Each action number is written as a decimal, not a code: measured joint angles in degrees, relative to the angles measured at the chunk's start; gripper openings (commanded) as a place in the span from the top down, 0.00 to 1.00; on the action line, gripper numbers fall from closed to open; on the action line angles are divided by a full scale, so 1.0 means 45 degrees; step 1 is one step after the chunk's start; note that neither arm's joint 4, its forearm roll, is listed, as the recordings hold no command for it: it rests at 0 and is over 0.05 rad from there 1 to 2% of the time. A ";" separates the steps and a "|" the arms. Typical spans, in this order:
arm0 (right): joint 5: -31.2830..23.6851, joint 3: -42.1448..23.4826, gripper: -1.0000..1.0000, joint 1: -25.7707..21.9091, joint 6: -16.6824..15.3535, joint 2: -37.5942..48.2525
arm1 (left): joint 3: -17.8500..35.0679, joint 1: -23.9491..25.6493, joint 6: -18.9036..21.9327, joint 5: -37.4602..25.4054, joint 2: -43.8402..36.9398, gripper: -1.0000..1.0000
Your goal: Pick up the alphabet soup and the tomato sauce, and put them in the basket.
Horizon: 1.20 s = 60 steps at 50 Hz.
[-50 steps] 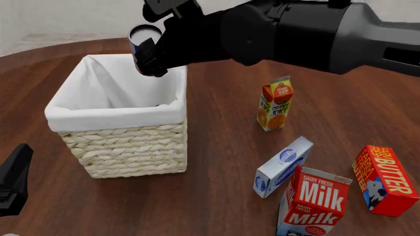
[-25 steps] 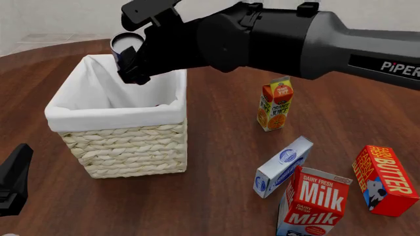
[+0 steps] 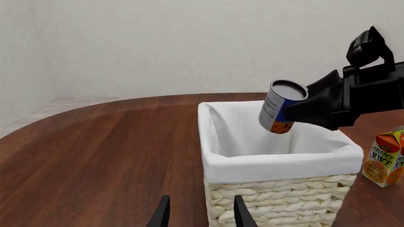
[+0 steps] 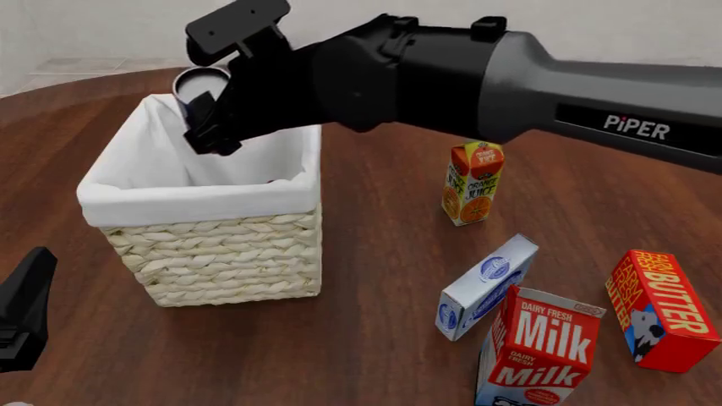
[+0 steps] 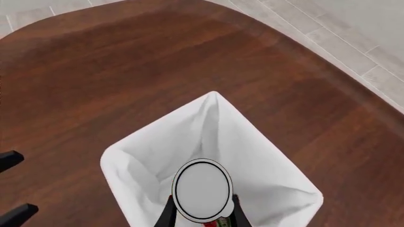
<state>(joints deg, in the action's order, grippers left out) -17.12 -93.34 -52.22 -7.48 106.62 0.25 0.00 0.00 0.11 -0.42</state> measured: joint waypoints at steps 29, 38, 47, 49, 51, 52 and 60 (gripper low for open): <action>-0.0164 -0.0776 1.00 -0.0280 0.0063 0.0988 | 0.0000 0.0000 0.0000 0.0000 0.0000 0.00; -0.0202 -0.1018 1.00 -0.0347 0.0088 0.1297 | 0.0000 0.0000 0.0000 0.0000 0.0000 0.00; -0.0243 -0.1223 0.00 -0.0405 0.0126 0.1551 | 0.0000 0.0000 0.0000 0.0000 0.0000 0.00; -0.0255 -0.1297 0.00 -0.0412 0.0178 0.1585 | 0.0000 0.0000 0.0000 0.0000 0.0000 0.00; -0.0271 -0.1366 0.00 -0.0422 0.0220 0.1613 | 0.0000 0.0000 0.0000 0.0000 0.0000 0.00; -0.0280 -0.1402 0.00 -0.0424 0.0239 0.1628 | 0.0000 0.0000 0.0000 0.0000 0.0000 0.00; -0.0336 -0.1596 0.00 -0.0427 0.0334 0.1697 | 0.0000 0.0000 0.0000 0.0000 0.0000 0.00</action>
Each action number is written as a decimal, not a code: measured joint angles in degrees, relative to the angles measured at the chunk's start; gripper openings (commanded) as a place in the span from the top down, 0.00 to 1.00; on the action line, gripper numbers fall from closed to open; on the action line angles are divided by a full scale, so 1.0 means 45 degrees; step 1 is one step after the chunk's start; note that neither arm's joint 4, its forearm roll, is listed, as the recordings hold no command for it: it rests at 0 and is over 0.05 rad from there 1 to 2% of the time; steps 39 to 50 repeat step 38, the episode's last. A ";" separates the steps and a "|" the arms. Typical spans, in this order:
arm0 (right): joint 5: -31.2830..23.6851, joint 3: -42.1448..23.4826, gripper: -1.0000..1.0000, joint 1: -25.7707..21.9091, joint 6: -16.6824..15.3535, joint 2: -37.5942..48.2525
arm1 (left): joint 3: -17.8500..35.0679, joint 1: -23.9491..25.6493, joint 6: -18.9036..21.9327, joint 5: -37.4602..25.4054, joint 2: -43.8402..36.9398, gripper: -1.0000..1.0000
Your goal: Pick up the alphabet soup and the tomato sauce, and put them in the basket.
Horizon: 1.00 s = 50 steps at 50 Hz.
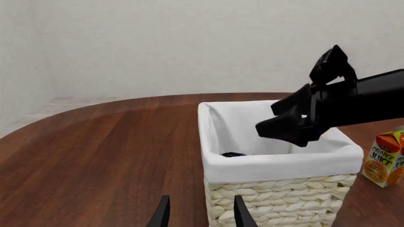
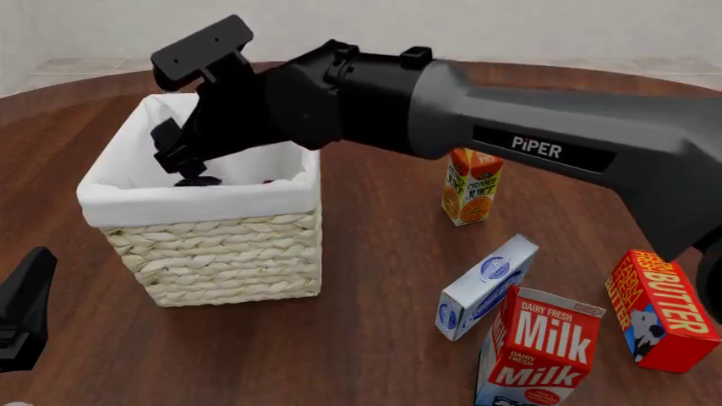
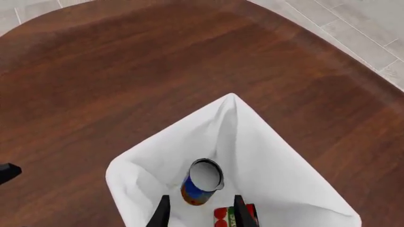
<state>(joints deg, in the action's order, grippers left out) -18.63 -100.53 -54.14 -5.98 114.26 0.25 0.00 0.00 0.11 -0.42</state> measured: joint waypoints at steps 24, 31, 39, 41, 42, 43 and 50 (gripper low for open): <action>-0.0105 -0.0068 0.00 0.0055 -0.0008 -0.0191 | 0.0000 0.0000 0.0000 0.0000 0.0000 0.00; -0.0158 -0.0078 0.00 0.0087 -0.0053 -0.0305 | 0.0000 0.0000 0.0000 0.0000 0.0000 0.00; -0.0216 -0.0077 0.00 0.0107 -0.0110 -0.0450 | 0.0000 0.0000 0.0000 0.0000 0.0000 0.00; -0.0216 -0.0077 0.00 0.0107 -0.0110 -0.0450 | 0.0000 0.0000 0.0000 0.0000 0.0000 0.00; -0.0216 -0.0077 0.00 0.0107 -0.0110 -0.0450 | 0.0000 0.0000 0.0000 0.0000 0.0000 0.00; -0.0216 -0.0077 0.00 0.0107 -0.0110 -0.0450 | 0.0000 0.0000 0.0000 0.0000 0.0000 0.00; -0.0216 -0.0077 0.00 0.0107 -0.0110 -0.0450 | 0.0000 0.0000 0.0000 0.0000 0.0000 0.00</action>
